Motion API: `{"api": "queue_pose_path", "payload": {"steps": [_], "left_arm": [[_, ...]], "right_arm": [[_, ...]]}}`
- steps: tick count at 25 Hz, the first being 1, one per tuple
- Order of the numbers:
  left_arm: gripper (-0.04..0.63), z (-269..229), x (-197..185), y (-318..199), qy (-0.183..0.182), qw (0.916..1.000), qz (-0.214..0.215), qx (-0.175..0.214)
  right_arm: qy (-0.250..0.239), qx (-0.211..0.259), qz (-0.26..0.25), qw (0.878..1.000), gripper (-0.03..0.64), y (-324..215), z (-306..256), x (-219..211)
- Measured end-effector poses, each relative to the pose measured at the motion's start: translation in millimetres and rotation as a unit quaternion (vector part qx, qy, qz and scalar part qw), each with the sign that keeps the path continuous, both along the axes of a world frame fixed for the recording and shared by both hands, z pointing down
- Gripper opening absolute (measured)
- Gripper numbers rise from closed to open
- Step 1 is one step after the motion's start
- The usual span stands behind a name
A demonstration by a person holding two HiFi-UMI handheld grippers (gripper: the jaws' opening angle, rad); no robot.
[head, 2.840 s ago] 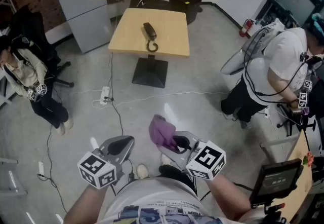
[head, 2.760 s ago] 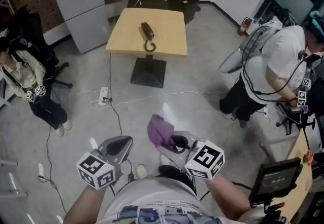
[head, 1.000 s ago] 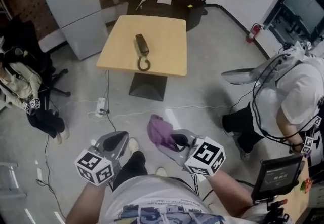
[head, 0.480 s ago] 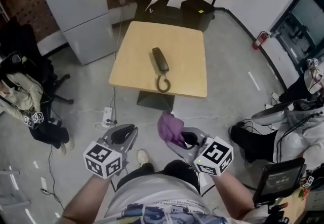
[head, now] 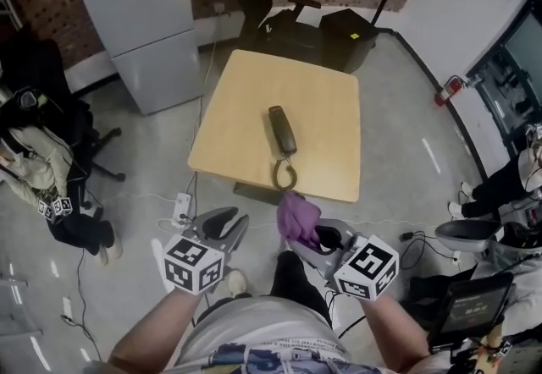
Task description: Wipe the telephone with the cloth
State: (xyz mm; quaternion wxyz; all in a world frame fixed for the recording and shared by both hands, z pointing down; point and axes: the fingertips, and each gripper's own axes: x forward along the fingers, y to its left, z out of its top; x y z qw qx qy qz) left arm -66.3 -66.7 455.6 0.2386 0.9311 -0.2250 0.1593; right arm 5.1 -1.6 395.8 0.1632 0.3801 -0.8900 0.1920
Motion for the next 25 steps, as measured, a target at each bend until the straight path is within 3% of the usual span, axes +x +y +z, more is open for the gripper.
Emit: {"api": "queue_pose_path", "payload": {"steps": [11,18,25], "left_arm": [[0.142,46.0,97.4,-96.1,-0.048,0.9947,-0.089,-0.018],[0.210,96.3,154.5,-159.5,-0.108,0.9798,-0.166,-0.031],[0.263,138.8,183.3,-202.0,-0.143,0.9635,-0.218,-0.062]], "right_arm": [[0.005,-0.009,-0.067,0.998,0.109,-93.8,13.5,96.2],[0.005,-0.029,-0.079,0.996,0.109,-135.5,22.2,164.0],[0.004,-0.053,-0.082,0.995,0.109,-150.6,32.4,195.5]]}}
